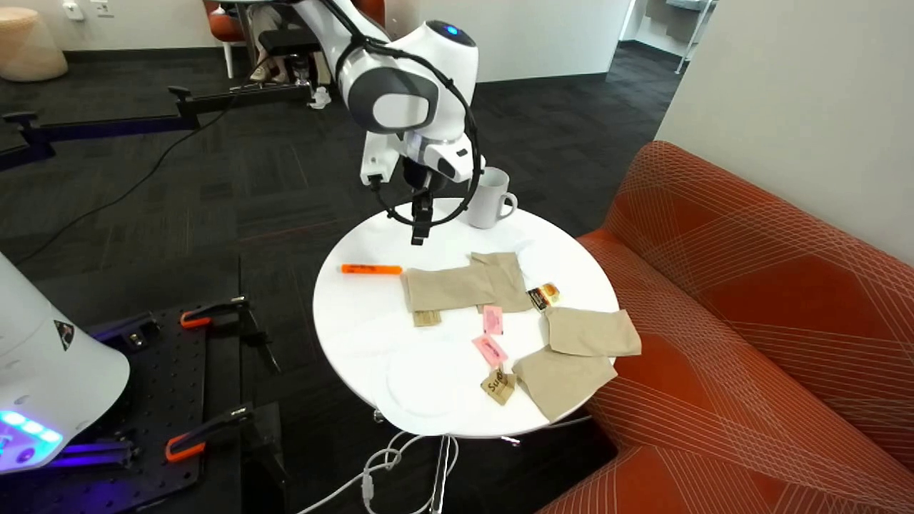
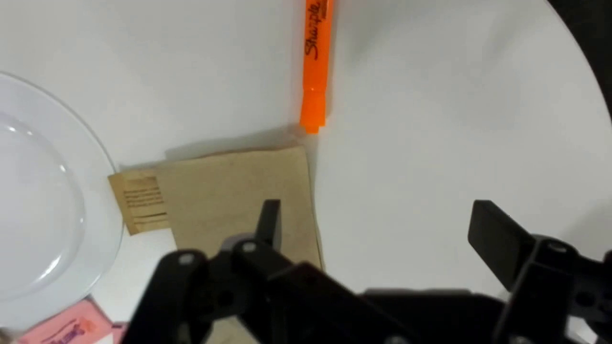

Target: Take the marker out of the mug and put it on the table

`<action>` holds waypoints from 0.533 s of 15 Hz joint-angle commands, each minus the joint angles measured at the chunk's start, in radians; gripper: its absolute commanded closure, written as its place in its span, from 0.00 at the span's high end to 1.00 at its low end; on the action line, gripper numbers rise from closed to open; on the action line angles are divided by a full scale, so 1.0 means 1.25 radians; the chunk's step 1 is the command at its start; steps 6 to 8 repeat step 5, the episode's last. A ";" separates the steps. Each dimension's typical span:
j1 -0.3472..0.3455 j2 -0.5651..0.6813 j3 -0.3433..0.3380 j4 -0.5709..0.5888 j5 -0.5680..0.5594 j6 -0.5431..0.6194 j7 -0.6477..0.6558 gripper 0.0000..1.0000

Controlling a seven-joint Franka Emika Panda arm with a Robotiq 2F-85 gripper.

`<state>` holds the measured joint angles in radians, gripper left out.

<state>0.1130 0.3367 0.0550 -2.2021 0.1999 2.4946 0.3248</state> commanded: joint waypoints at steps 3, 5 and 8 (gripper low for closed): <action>0.007 -0.117 0.009 -0.027 -0.012 -0.060 -0.003 1.00; 0.003 -0.088 0.011 -0.007 -0.005 -0.044 -0.004 1.00; 0.003 -0.088 0.011 -0.007 -0.005 -0.044 -0.004 1.00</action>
